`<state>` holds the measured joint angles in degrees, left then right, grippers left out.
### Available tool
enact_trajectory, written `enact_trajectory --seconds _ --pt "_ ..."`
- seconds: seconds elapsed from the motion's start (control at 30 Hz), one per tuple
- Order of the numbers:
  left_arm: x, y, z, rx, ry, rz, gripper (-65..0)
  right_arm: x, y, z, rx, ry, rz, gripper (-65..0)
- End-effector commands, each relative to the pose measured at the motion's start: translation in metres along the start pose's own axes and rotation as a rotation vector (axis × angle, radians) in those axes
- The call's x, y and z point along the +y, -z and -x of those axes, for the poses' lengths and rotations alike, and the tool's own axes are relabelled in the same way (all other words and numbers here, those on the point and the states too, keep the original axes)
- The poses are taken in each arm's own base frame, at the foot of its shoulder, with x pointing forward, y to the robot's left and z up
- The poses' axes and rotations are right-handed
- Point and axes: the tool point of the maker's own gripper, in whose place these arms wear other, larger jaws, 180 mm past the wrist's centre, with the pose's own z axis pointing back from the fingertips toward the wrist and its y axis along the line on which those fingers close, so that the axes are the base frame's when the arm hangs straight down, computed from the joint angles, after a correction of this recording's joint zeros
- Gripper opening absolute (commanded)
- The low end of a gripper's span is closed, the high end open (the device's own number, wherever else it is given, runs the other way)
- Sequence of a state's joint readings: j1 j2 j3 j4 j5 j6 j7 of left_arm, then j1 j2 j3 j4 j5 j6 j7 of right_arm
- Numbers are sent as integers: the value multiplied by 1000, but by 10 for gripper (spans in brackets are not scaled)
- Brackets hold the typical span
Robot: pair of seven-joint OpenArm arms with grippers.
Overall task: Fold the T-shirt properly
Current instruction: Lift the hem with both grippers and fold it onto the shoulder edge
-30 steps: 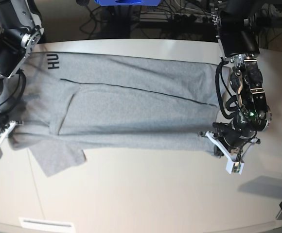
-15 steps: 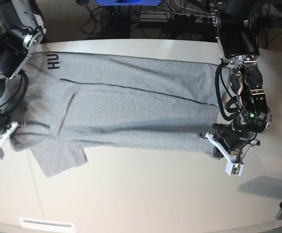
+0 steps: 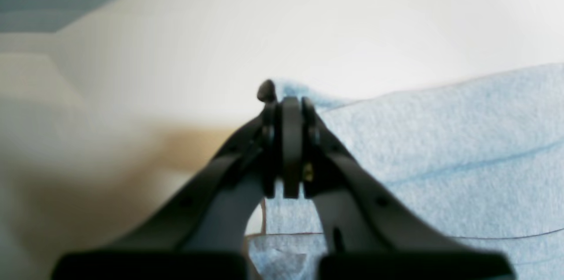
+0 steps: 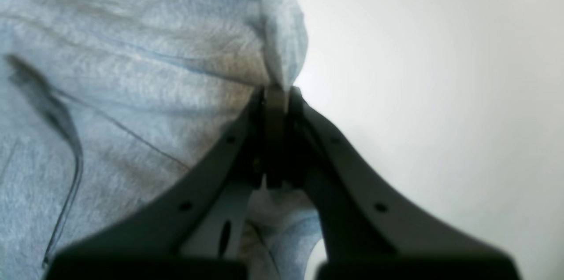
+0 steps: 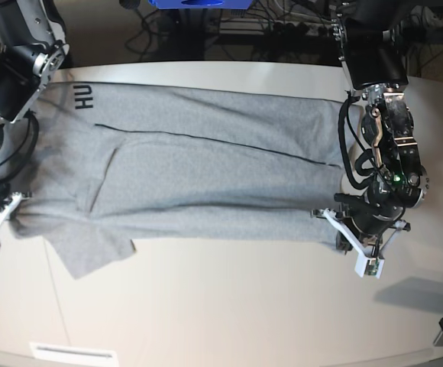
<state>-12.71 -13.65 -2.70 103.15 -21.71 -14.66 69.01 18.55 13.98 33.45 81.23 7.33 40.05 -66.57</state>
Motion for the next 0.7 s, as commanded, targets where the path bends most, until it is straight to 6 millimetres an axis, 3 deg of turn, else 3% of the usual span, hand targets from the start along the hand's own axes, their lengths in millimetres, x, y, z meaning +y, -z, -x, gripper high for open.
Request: enact_trajectory --seconds 0.0,0.23,0.43,0.67 --pt "4 -7 -22 -75 8 -12 -650 -11 -10 -22 -67 -8 29 -647" --pt "1 -13 -31 -105 18 -13 -650 -10 -10 -20 -67 1 27 -647" --pt "-2 -19 -32 -121 27 -11 -650 -13 -32 -34 -127 -41 83 -647" --pt "-8 -28 -24 -124 44 -8 -650 -9 -31 -23 -101 -40 83 -647"
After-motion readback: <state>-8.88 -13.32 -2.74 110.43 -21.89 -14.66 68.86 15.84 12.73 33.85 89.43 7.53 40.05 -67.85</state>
